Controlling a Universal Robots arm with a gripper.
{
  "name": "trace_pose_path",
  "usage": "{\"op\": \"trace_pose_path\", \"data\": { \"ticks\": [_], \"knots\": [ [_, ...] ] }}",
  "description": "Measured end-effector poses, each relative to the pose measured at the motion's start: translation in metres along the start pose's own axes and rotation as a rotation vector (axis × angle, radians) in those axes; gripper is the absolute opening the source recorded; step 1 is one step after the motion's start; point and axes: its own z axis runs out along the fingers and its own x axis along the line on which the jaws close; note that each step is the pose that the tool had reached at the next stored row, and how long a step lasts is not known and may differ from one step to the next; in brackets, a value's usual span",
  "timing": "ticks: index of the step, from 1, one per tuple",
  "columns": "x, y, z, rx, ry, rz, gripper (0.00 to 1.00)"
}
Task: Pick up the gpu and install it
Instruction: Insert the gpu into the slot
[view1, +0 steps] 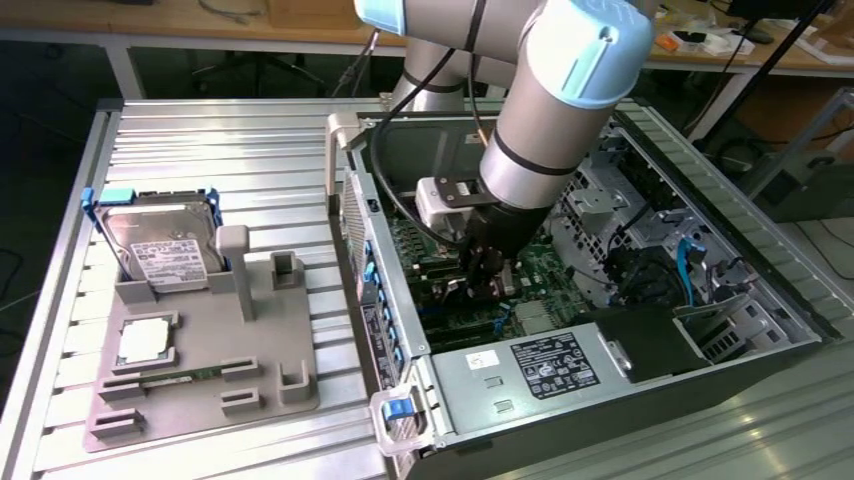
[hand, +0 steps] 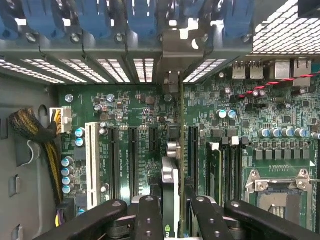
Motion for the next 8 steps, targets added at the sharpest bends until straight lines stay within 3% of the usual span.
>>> {"op": "trace_pose_path", "data": {
  "ticks": [4, 7, 8],
  "knots": [
    [-0.0002, 0.0000, 0.0007, 0.0006, -0.0015, 0.000, 0.28],
    [0.0000, 0.0000, 0.0002, 0.0002, -0.0004, 0.000, 0.40],
    [0.0000, 0.0000, -0.0002, 0.0000, 0.0000, 0.000, 0.40]
  ]
}}
